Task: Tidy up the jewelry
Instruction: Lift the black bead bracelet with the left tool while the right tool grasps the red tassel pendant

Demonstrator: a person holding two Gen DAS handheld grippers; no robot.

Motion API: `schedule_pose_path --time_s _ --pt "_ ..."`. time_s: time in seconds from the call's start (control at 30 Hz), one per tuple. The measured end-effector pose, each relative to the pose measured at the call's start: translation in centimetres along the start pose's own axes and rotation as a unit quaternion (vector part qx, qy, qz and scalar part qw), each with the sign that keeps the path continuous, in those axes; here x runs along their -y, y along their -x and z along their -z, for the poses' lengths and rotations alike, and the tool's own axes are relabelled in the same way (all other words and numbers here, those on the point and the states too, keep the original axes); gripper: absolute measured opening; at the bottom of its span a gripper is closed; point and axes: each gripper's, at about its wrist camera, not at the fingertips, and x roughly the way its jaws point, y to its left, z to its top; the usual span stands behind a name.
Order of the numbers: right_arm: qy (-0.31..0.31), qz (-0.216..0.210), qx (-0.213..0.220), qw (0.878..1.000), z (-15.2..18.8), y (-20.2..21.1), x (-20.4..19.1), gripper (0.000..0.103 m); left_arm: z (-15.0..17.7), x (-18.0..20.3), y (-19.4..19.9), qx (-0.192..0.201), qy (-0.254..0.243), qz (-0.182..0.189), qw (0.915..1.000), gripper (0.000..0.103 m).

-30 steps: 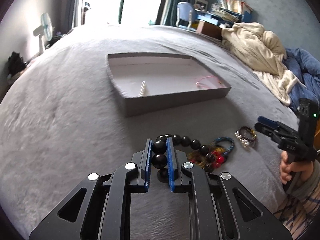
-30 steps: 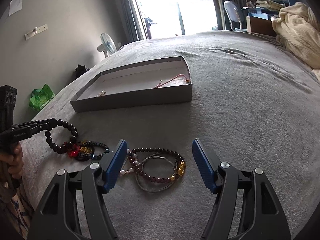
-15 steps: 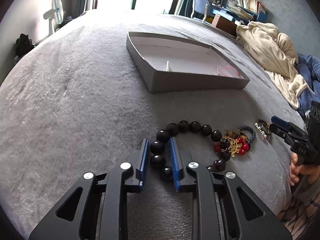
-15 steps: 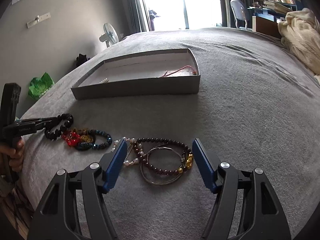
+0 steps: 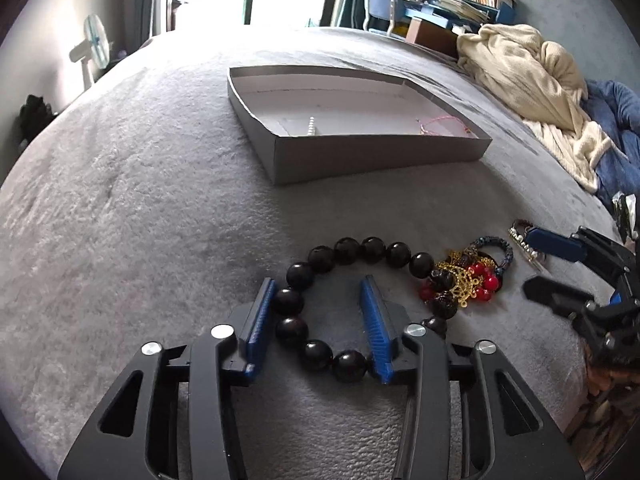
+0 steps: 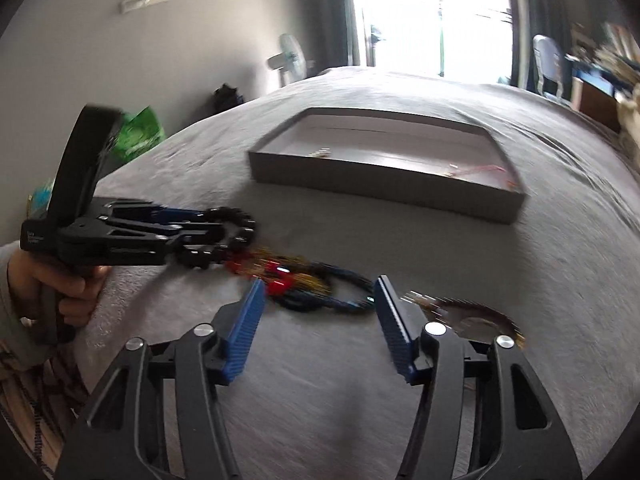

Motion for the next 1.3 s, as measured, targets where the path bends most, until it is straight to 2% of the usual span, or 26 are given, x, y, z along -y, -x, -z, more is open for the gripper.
schedule_pose_path --time_s 0.03,0.1,0.33,0.53,0.73,0.83,0.87,0.9,0.97,1.17,1.3 --pt "0.009 -0.002 -0.004 1.0 -0.4 -0.5 -0.6 0.052 0.1 -0.3 0.2 0.004 0.006 -0.009 0.9999 0.02" --pt "0.019 -0.004 -0.009 1.0 -0.6 -1.0 -1.3 0.047 0.3 -1.0 0.8 0.014 0.024 -0.008 0.9996 0.017" --pt "0.048 -0.015 -0.028 0.998 -1.8 -2.6 -3.1 0.039 0.7 -3.5 2.4 0.024 0.072 -0.039 0.9963 0.016" --pt "0.069 -0.015 -0.053 0.996 -1.6 -3.9 -4.0 0.034 0.7 -3.9 1.9 0.013 0.08 -0.037 0.996 0.016" --pt "0.062 -0.011 -0.054 0.997 -1.5 -4.4 -3.8 0.034 0.6 -4.0 1.1 0.014 0.085 -0.021 0.996 0.031" --pt "0.066 -0.012 -0.047 0.997 -1.4 -4.1 -4.0 0.026 0.5 -3.3 0.9 0.015 0.066 -0.027 0.9973 0.033" --pt "0.066 -0.012 -0.044 0.997 -1.4 -3.9 -4.0 0.019 0.4 -3.1 0.9 0.016 0.062 -0.027 0.9976 0.033" --pt "0.063 -0.006 -0.04 0.997 -1.4 -3.6 -3.8 0.008 0.4 -3.0 1.0 0.018 0.06 -0.026 0.9977 0.026" --pt "0.045 -0.017 -0.031 0.998 -1.5 -3.0 -3.1 0.005 0.4 -2.9 1.3 0.022 0.058 -0.025 0.9977 0.015" --pt "0.009 -0.044 -0.012 0.999 -1.3 -1.5 -2.0 0.001 0.2 -2.3 2.9 0.055 0.057 -0.006 0.9968 0.015" --pt "-0.003 -0.048 0.001 0.999 -1.3 -0.4 -1.6 0.0 -0.4 -1.5 4.2 0.076 0.052 0.003 0.9958 0.015"
